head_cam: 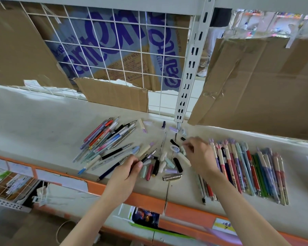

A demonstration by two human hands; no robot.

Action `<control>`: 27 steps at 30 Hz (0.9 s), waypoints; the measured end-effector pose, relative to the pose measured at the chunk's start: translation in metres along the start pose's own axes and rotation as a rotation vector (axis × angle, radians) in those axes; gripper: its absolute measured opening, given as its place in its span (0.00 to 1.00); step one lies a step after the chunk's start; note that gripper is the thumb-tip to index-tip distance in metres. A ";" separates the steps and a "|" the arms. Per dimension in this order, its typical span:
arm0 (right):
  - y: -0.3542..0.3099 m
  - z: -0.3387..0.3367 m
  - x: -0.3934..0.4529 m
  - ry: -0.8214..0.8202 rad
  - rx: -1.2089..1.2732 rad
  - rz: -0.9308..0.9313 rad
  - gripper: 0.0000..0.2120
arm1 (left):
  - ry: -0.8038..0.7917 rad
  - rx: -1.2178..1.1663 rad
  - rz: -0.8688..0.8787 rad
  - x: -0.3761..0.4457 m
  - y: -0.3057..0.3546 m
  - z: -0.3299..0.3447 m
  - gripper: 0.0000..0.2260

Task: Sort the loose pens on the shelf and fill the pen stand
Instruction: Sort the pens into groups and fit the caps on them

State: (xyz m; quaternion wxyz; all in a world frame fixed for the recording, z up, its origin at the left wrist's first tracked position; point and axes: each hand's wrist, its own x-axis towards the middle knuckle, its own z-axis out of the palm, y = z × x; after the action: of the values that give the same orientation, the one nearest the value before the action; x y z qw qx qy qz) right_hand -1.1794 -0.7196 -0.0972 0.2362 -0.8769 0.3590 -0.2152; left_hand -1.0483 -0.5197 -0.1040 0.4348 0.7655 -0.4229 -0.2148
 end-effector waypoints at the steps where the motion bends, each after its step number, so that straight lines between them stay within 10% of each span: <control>1: 0.002 0.001 0.010 0.025 -0.094 0.018 0.09 | 0.001 -0.005 -0.003 0.000 0.001 0.000 0.08; 8: 0.009 0.007 0.047 -0.166 -0.491 0.024 0.12 | -0.008 -0.026 0.024 0.000 0.008 0.003 0.07; 16: -0.040 -0.007 0.007 -0.239 0.859 0.189 0.11 | -0.012 -0.024 0.031 0.003 0.009 0.002 0.07; 27: -0.049 0.001 -0.010 -0.227 0.998 0.200 0.06 | 0.002 0.005 0.026 0.005 0.017 0.005 0.08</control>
State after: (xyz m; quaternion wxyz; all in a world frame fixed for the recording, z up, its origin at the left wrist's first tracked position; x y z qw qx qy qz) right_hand -1.1595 -0.6808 -0.0722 0.6823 -0.6368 0.2667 -0.2403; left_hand -1.0562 -0.5308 -0.0920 0.4362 0.7612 -0.4328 -0.2076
